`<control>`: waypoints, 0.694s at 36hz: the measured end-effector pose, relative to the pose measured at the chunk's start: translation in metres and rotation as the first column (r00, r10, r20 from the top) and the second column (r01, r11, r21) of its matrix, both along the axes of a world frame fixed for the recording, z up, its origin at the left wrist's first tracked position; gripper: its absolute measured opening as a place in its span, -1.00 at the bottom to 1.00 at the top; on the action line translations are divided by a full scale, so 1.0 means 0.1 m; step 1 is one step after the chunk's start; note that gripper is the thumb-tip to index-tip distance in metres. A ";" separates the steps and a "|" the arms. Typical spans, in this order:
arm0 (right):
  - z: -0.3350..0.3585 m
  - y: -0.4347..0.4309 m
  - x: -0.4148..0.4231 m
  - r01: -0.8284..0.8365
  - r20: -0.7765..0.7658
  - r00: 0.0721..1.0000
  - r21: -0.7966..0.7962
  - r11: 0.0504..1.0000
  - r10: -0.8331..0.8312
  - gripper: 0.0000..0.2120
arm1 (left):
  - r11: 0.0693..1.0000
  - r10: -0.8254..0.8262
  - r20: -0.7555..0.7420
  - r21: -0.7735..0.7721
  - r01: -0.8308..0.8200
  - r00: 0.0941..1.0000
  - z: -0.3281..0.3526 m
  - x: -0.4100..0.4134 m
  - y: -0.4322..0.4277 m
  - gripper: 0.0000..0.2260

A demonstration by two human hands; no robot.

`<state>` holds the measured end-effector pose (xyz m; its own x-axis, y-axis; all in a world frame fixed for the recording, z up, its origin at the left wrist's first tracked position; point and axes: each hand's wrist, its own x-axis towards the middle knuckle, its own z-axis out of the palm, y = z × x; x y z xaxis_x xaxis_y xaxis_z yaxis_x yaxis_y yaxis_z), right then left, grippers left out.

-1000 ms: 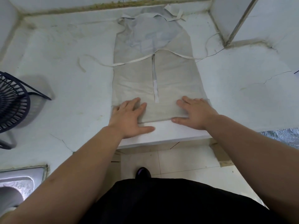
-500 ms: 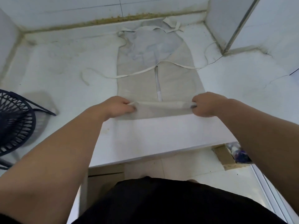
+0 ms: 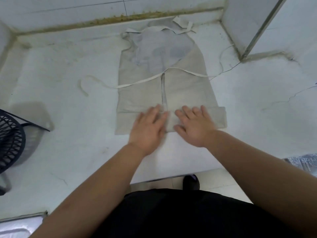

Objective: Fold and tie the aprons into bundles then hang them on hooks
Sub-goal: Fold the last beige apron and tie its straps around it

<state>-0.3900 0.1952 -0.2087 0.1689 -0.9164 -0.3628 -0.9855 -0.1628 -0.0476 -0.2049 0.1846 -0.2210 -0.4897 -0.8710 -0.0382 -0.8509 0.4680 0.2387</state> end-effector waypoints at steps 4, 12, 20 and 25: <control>-0.17 0.03 -0.08 -0.056 0.015 0.998 0.007 0.998 0.056 -0.23 | 0.953 0.073 0.226 0.272 -0.135 0.971 -0.06 -0.16 0.05 -0.46; -0.13 -0.10 -0.47 -0.009 0.050 0.999 0.068 0.998 0.005 0.03 | 0.921 0.226 0.250 0.259 -0.290 0.941 -0.07 0.18 -0.06 -0.13; 0.07 -0.13 -0.43 -0.095 0.084 0.992 0.030 0.995 0.092 -0.29 | 0.929 0.184 0.224 0.280 -0.244 0.957 0.19 0.30 -0.20 -0.14; 0.25 -0.29 -0.44 -0.048 0.205 0.978 0.070 0.996 0.033 -0.54 | 0.920 0.139 0.222 0.331 -0.208 0.965 0.34 0.35 -0.40 -0.40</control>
<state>-0.4341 0.1664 -0.1833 0.2825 -0.8792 -0.3838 -0.9466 -0.1908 -0.2597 -0.1700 0.1443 -0.1871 -0.2851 -0.8555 -0.4322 -0.9566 0.2253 0.1850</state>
